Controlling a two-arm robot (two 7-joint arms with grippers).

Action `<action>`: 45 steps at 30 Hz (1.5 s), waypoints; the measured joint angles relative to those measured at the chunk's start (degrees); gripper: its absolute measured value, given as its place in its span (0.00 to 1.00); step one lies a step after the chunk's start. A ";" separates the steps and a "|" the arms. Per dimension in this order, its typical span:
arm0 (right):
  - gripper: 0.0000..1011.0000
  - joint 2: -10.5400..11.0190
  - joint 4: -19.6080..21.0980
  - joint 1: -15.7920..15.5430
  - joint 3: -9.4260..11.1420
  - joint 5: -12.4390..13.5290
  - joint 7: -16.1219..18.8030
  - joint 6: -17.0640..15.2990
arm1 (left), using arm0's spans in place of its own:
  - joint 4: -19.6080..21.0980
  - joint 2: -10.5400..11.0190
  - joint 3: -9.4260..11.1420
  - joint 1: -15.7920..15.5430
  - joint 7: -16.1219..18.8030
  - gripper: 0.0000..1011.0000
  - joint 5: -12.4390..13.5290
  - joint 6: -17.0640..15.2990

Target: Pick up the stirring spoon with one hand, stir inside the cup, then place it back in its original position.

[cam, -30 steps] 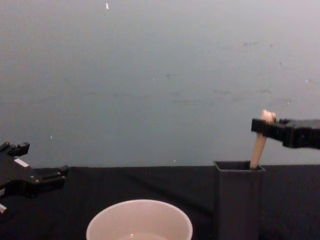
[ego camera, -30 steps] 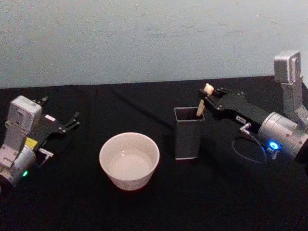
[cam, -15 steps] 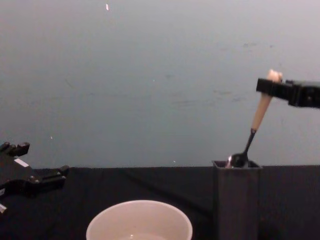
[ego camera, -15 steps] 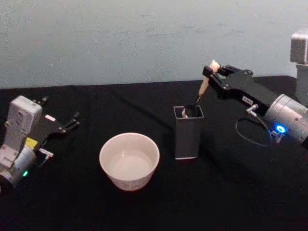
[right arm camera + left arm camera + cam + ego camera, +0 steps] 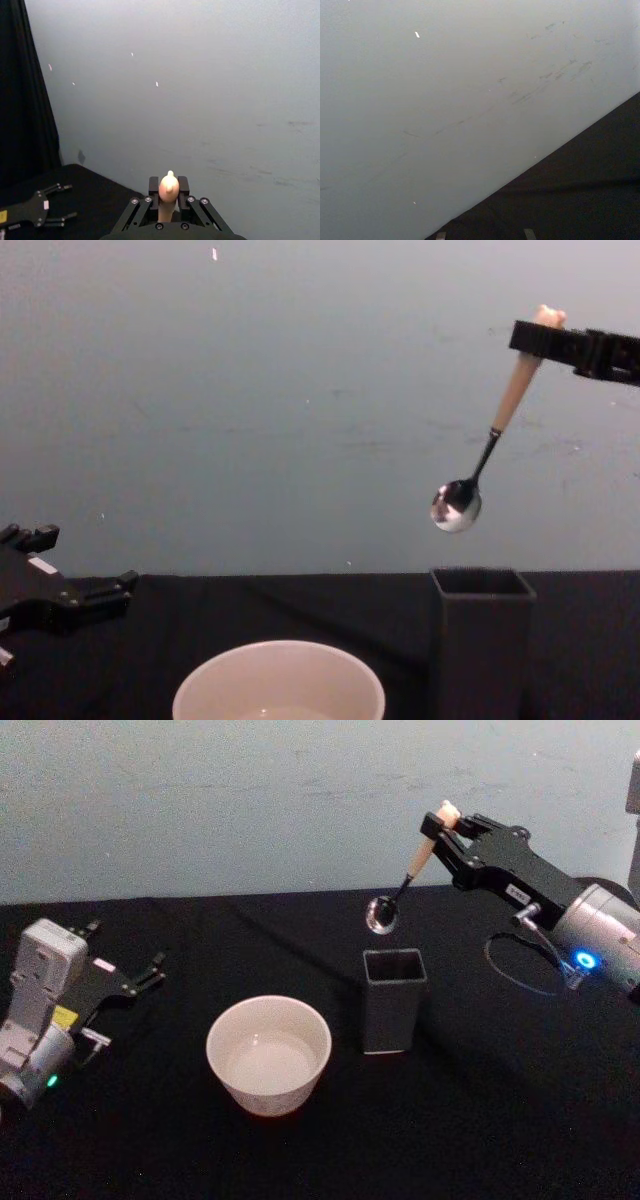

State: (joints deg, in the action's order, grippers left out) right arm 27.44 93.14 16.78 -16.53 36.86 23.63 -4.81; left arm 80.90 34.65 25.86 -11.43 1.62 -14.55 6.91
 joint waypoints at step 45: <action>0.22 0.61 -0.62 2.31 -15.05 -1.46 8.36 1.51 | 0.00 0.00 0.00 0.00 0.00 0.99 0.00 0.00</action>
State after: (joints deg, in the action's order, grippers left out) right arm 28.05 92.53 19.09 -31.58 35.40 31.99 -3.29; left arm 80.90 34.65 25.86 -11.43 1.62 -14.55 6.91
